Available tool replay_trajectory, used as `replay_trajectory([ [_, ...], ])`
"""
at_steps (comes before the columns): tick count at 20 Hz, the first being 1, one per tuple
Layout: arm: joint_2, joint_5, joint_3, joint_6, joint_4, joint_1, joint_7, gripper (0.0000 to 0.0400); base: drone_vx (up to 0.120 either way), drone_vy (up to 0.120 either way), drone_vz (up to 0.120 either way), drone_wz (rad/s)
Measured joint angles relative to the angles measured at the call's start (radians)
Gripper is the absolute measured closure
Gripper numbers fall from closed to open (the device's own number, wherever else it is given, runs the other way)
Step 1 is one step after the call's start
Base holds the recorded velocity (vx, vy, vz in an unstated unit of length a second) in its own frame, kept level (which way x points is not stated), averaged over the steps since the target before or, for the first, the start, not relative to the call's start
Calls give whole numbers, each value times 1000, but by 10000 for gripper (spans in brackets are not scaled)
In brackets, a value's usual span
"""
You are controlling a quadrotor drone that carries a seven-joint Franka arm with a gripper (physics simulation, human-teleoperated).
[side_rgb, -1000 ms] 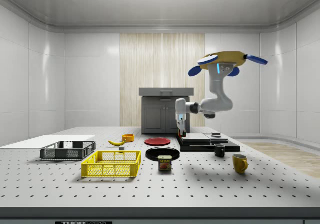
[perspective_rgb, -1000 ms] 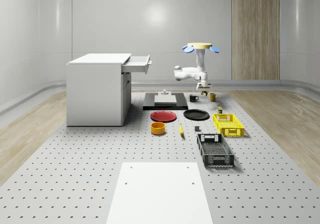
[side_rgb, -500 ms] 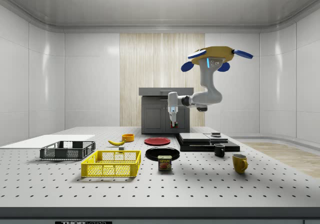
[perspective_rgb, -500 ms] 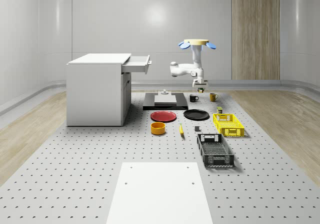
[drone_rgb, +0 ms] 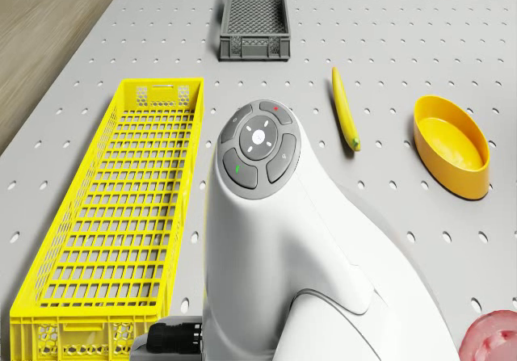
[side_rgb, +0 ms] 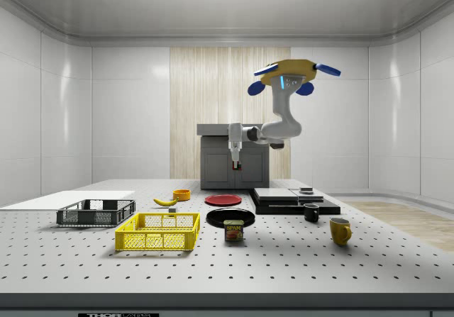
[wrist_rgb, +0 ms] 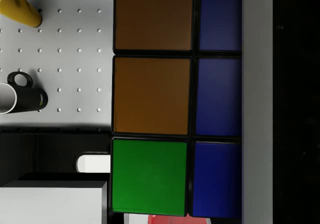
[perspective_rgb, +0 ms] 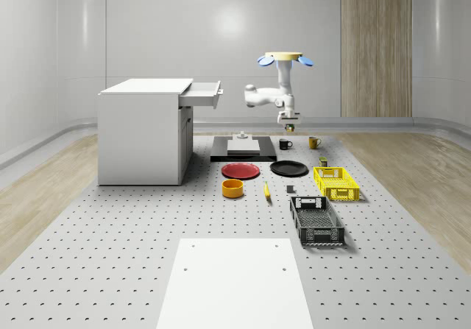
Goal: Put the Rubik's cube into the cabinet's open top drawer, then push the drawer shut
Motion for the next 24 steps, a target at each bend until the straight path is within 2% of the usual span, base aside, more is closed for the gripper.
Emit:
replay_trajectory([
  [6, -13, 5, 2, 12, 0, -2, 1, 79, 113, -120, 120, 0],
  [24, -44, 17, 7, 41, 1, -6, 4, 79, -4, -120, 120, 0],
])
